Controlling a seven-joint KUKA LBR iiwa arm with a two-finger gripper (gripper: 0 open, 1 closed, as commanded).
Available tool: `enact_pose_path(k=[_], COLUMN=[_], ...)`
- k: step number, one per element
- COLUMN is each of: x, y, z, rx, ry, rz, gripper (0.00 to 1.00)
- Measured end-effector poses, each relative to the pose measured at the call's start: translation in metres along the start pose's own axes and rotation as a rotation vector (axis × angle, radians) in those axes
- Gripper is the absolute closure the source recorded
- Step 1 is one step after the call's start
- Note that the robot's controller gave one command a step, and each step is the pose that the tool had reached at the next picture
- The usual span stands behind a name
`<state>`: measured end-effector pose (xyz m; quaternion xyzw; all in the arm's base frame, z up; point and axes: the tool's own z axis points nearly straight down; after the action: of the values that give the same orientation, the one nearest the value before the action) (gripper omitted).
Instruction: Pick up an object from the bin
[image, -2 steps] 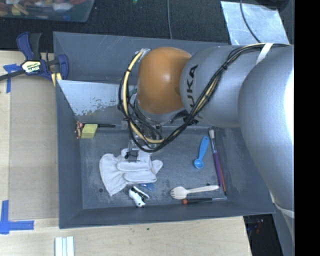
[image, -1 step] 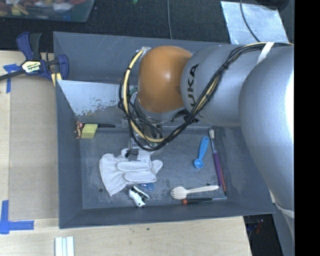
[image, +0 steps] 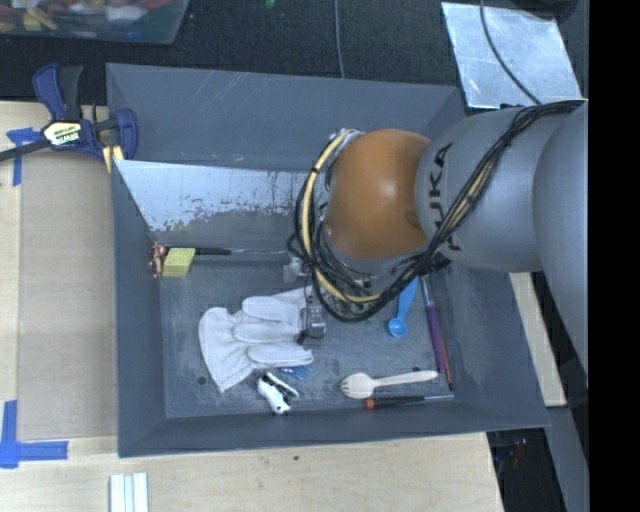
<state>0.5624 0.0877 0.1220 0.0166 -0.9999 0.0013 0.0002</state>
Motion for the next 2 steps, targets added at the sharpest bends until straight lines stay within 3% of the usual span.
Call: enact_pose_path(k=[1,2], x=[-0.051,-0.009], y=[0.02,-0.004], z=[0.007,-0.011], rx=[-0.006,-0.002], ry=[-0.015,-0.005], rz=[-0.146,0.049], gripper=[0.0,0.0])
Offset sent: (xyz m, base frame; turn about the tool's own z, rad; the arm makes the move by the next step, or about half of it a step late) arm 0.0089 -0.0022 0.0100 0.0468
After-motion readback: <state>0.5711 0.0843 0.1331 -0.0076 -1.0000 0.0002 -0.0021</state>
